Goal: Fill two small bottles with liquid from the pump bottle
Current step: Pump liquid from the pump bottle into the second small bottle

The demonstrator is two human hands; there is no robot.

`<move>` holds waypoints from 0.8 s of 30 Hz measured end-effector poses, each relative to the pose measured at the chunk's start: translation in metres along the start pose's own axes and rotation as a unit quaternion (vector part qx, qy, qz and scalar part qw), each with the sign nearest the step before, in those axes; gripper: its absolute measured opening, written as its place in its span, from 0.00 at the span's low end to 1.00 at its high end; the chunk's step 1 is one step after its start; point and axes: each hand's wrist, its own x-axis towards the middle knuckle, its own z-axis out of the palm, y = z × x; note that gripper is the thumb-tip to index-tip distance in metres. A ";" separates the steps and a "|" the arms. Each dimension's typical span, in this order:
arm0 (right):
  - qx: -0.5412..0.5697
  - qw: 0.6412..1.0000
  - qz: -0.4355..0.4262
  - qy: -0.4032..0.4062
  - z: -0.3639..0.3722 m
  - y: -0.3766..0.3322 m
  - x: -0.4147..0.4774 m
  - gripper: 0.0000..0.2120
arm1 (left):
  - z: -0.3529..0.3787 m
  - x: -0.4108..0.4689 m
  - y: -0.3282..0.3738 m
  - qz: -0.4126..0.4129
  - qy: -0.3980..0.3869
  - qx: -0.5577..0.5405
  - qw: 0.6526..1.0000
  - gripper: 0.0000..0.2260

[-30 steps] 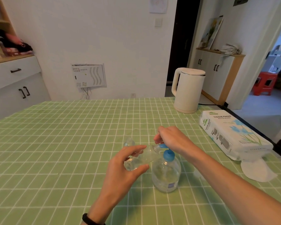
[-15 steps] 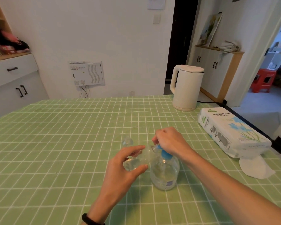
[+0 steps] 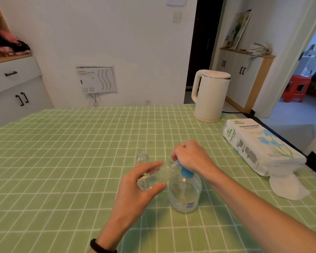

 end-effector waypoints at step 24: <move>0.002 1.000 0.000 -0.004 -0.008 -0.006 -0.003 0.22 | -0.004 0.001 0.002 0.006 0.006 0.000 1.000 0.24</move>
